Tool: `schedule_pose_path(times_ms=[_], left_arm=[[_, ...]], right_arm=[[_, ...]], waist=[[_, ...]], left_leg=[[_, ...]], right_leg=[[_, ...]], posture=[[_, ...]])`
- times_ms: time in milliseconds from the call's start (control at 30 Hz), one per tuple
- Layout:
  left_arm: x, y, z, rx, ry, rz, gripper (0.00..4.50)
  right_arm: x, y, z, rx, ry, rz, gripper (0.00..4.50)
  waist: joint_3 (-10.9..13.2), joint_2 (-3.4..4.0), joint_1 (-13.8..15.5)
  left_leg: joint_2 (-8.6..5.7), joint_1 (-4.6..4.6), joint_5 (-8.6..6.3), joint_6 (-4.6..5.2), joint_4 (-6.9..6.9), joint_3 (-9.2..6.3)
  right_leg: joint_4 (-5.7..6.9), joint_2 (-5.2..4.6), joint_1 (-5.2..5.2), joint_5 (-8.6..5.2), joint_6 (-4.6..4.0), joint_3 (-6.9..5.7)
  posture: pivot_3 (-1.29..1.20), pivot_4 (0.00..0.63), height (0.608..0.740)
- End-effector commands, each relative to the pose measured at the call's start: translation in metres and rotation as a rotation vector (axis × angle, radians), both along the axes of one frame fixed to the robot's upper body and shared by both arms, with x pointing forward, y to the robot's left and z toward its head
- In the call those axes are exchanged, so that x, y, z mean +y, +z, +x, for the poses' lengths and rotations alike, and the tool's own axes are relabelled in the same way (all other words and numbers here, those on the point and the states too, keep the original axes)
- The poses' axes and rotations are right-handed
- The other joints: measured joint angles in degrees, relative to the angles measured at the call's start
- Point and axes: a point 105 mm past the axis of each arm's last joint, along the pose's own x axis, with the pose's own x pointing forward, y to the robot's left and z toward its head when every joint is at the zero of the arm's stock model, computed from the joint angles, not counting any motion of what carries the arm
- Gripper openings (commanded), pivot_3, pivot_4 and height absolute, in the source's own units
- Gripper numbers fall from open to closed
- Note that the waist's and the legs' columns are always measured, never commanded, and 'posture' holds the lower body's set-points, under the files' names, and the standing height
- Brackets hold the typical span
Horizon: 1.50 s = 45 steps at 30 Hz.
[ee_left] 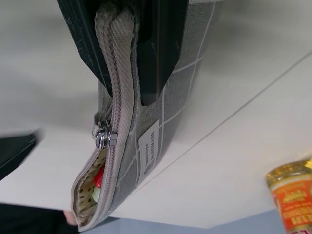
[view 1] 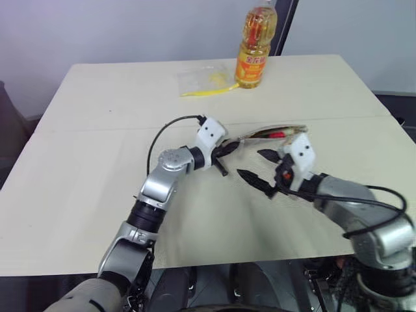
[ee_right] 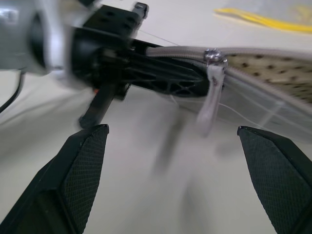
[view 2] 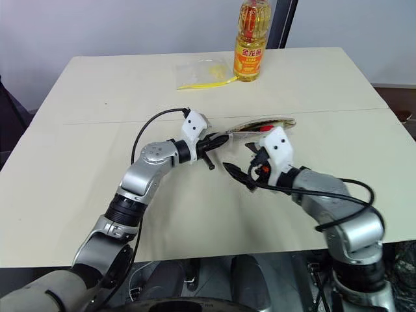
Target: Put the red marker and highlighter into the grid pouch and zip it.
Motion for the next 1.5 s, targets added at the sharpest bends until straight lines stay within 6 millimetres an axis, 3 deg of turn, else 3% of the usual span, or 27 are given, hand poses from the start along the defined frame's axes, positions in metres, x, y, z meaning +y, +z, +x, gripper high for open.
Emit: schedule_pose_path(times_ms=[33,100,200,433,667,867,1133,1267,1500], left_arm=[[-0.006,0.023,-0.005,-0.051,-0.024,-0.054,0.0],[-0.007,0.025,-0.007,-0.051,-0.031,-0.057,0.0],[-0.006,0.025,-0.007,-0.05,-0.028,-0.056,0.0],[-0.003,0.025,-0.006,-0.05,-0.018,-0.052,0.0],[0.0,0.023,-0.002,-0.072,-0.005,-0.029,0.0],[0.015,0.007,0.005,-0.231,-0.001,0.16,0.0],[0.033,0.0,0.008,-0.27,-0.026,0.2,0.0],[0.045,-0.002,0.008,-0.263,-0.03,0.201,0.0],[0.06,-0.005,0.011,-0.253,0.001,0.22,0.0]], right_arm=[[-0.001,0.001,0.018,-0.026,-0.107,0.032,4.38],[-0.001,-0.001,0.024,-0.024,-0.141,0.041,4.38],[-0.002,0.0,0.027,-0.027,-0.156,0.065,3.52],[-0.002,0.011,0.027,-0.049,-0.149,0.108,0.05],[-0.005,0.024,0.02,-0.086,-0.116,0.115,0.05],[-0.018,0.052,-0.002,-0.158,-0.019,0.074,0.05],[-0.075,0.053,-0.001,-0.132,-0.154,-0.112,0.05],[-0.121,0.043,0.007,-0.092,-0.321,-0.213,0.05],[-0.138,0.035,0.005,-0.074,-0.342,-0.28,0.05]], waist=[[0.0,0.0,0.0],[0.0,0.01,0.0],[0.0,0.01,0.0],[0.0,0.01,-0.1],[0.0,0.01,-0.1],[0.0,0.02,0.0],[0.0,0.0,0.0],[0.0,0.01,0.0],[0.0,0.01,0.0]], left_leg=[[0.0,0.0,0.0,0.0,0.0,0.0],[0.0,0.0,0.0,0.0,-0.01,0.0],[-0.02,0.0,0.0,0.0,-0.02,0.0],[-0.01,0.01,0.0,0.0,-0.03,0.0],[-0.01,0.01,0.0,0.0,-0.03,0.0],[-0.01,0.01,0.0,0.0,-0.05,0.0],[-0.01,-0.03,-0.02,0.03,-0.05,0.01],[-0.01,-0.02,-0.02,0.03,-0.05,0.01],[-0.01,-0.02,-0.02,0.04,-0.05,0.01]], right_leg=[[0.0,0.0,0.0,0.0,0.0,0.01],[0.0,0.01,0.0,0.0,0.0,0.0],[0.0,0.02,-0.01,0.0,0.0,0.0],[0.04,0.06,-0.02,0.0,0.0,0.0],[0.04,0.06,-0.02,0.0,0.0,0.0],[0.03,0.05,-0.01,0.0,0.0,0.0],[-0.09,-0.05,0.01,-0.02,-0.04,0.01],[-0.08,-0.05,0.01,-0.02,-0.03,0.0],[-0.06,-0.04,0.0,-0.01,-0.02,0.0]], posture=[[0.0,0.15,0.74],[0.0,0.15,0.74],[0.0,0.15,0.74],[0.0,0.15,0.74],[0.0,0.15,0.74],[0.0,0.15,0.74],[0.0,0.15,0.74],[0.0,0.15,0.74],[0.0,0.15,0.74]])
